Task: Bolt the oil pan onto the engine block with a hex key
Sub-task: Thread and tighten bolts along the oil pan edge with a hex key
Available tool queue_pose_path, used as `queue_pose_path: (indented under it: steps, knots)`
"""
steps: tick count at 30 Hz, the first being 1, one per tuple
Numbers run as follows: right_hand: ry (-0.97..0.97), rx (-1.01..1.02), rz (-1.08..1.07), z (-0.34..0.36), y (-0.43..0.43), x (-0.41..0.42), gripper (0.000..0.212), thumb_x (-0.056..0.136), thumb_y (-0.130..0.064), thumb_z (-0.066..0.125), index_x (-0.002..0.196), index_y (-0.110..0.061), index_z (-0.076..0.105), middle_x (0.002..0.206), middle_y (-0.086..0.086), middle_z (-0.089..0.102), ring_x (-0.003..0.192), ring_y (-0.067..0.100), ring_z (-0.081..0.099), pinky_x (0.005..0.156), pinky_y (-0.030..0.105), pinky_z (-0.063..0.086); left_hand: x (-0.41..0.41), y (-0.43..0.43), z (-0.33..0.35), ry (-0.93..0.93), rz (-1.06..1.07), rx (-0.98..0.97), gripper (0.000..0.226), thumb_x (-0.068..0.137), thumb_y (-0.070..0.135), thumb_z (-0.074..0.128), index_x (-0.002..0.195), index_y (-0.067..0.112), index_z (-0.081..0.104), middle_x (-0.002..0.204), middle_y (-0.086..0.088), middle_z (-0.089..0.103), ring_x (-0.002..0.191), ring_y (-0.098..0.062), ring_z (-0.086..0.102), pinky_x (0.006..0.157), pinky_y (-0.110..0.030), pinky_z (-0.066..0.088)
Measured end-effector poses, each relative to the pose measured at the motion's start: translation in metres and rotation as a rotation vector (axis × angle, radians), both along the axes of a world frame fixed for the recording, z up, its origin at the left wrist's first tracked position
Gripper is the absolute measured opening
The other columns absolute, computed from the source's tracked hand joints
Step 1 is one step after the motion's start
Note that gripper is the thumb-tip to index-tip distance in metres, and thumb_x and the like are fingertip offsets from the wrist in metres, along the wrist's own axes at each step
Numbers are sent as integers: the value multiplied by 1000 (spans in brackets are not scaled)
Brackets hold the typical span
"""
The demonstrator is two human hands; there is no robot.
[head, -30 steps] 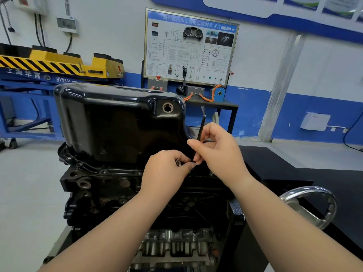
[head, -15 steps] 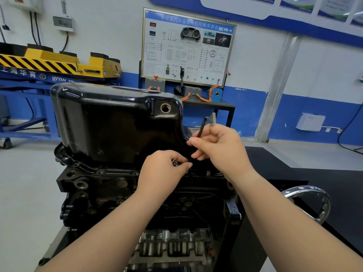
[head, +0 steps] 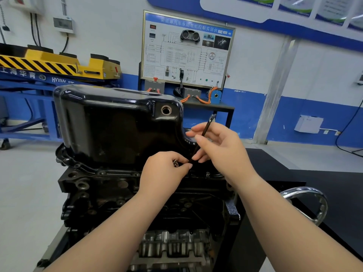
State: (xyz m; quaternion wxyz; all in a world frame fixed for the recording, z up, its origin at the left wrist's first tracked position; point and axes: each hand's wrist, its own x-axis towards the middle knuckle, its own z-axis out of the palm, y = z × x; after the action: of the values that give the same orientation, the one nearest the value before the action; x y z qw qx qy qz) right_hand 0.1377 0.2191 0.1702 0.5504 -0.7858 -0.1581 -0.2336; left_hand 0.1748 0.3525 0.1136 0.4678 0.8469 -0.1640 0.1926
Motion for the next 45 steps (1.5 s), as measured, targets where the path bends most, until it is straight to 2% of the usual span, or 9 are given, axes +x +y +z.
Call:
queue_pose_path:
  steps: [5,12,18,22,26,31,35,39,45]
  knots:
    - [3,-36,7,8,-3,-1,25,94,-2,51,92,-24,64,86,-6,74,58,11,67,55,23,55,1,0,0,-1,0,2,8,76,38,72,83,33,72,75,17,64,71,4,56,56,-12,39]
    - [-58,35,-55,2,2,4,11,81,-10,71,78,-20,67,70,3,72,54,12,67,56,27,57,-2,0,1,-6,-11,-10,7,75,40,73,79,38,67,70,19,60,68,5,54,54,-12,36]
    - [-107,87,-129,-8,8,12,25,78,-20,75,67,-20,52,56,-2,62,49,11,62,57,27,53,-2,-1,2,-14,-35,-54,5,75,41,72,72,38,68,64,18,63,71,10,55,50,-10,40]
    - [-62,105,-46,-12,5,12,7,88,-15,64,81,-18,62,73,-2,69,51,8,59,60,23,52,-2,-1,4,-1,-35,-50,12,75,38,73,66,40,66,62,21,61,70,11,55,53,-13,37]
    - [-19,4,68,-9,-4,8,21,94,-2,51,100,-17,64,95,-1,72,59,12,63,63,24,55,-2,0,5,-4,-50,-16,19,77,37,71,62,43,61,64,21,62,68,8,56,57,-13,41]
    - [-18,-245,103,10,-15,12,21,91,0,56,94,-17,67,87,-5,74,70,7,67,68,17,52,-2,0,5,18,-50,-48,19,76,38,72,62,43,61,67,22,63,70,9,55,59,-12,40]
    - [34,-238,152,12,-17,19,15,86,-5,64,86,-20,68,82,-3,75,88,10,70,82,20,52,-3,0,5,19,-53,-58,11,76,39,72,68,40,65,69,22,63,72,9,55,59,-12,39]
    - [-27,-237,53,8,-17,24,15,75,-16,77,70,-19,63,70,-6,70,71,12,66,77,31,55,-3,0,5,21,-61,-102,12,74,40,73,68,42,64,70,18,65,73,8,56,59,-12,40]
    - [-14,-322,-44,10,-13,25,28,72,-30,78,73,-11,57,62,-6,55,59,7,50,65,32,50,-3,-4,3,10,-59,-166,14,75,36,75,66,41,64,64,19,64,73,15,54,55,-3,40]
